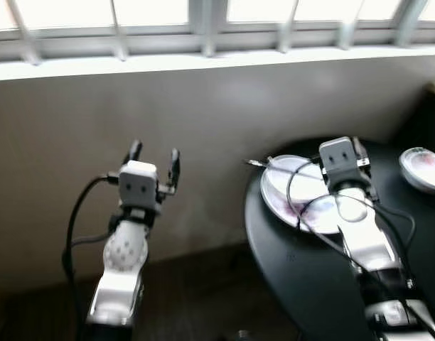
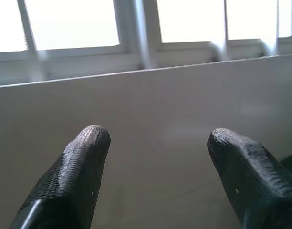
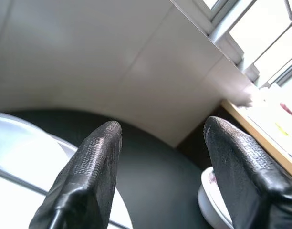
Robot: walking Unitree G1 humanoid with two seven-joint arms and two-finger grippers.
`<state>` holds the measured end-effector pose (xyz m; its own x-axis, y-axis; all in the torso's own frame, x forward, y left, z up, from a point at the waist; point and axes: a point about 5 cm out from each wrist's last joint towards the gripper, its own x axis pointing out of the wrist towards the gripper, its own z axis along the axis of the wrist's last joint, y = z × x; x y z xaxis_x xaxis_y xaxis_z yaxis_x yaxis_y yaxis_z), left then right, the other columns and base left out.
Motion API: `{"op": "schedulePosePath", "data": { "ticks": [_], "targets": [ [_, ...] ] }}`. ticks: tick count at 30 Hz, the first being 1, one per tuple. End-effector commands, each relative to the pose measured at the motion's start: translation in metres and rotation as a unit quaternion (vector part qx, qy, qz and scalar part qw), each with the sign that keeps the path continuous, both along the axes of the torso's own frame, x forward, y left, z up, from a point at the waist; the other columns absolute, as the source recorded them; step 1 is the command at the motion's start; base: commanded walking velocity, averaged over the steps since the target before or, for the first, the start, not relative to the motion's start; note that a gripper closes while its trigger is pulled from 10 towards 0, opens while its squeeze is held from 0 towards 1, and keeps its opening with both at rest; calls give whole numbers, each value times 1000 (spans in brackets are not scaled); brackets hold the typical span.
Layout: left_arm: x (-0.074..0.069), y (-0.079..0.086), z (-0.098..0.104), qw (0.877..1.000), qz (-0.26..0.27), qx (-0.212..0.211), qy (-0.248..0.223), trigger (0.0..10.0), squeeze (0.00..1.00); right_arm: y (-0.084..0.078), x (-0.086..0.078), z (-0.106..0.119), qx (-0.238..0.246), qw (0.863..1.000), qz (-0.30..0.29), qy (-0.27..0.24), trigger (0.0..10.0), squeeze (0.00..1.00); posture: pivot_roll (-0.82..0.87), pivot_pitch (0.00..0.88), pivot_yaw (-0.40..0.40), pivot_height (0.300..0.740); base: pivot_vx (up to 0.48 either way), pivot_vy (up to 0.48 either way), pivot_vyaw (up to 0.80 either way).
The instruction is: Kitchen organization
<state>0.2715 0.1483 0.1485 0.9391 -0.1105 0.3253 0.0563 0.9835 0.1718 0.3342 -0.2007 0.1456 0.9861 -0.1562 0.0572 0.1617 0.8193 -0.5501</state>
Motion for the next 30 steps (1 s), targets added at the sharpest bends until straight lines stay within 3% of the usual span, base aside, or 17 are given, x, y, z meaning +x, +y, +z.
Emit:
{"op": "schedulePosePath", "data": {
  "ticks": [1, 6, 8, 12, 21, 30],
  "targets": [
    [0, -3, -3, 1000, -3, -1, 9, 10000, 0, 6, 2, 5, -10, 999, 37, 0, 10000, 0, 26, 0, -61, 740, 0, 0, 0],
    [1, -3, -3, 1000, -4, 0, 11, 10000, 0, 12, 5, 9, -22, 995, 100, 12, 10000, 0, 23, 1, -60, 740, 0, 0, 0],
    [2, -3, -3, 1000, -5, 1, 12, 10000, 0, 18, 6, 11, -36, 982, 179, 41, 10000, 0, 15, 2, -56, 740, 0, 0, 0],
    [2, -3, -4, 1000, -6, 2, 13, 10000, 0, 16, 10, 11, -85, 966, 231, 78, 10000, 0, 16, 1, -56, 740, 0, 0, 0],
    [3, -2, -3, 1000, -5, 4, 13, 10000, 0, 7, 19, 9, -126, 940, 275, 157, 10000, 0, 26, 3, -58, 740, 0, 0, 0],
    [3, -3, -3, 1000, -7, 7, 15, 10000, 0, -1, 27, 14, -106, 929, 299, 189, 10000, 0, 28, 6, -55, 740, 0, 0, 0]
  ]
}}
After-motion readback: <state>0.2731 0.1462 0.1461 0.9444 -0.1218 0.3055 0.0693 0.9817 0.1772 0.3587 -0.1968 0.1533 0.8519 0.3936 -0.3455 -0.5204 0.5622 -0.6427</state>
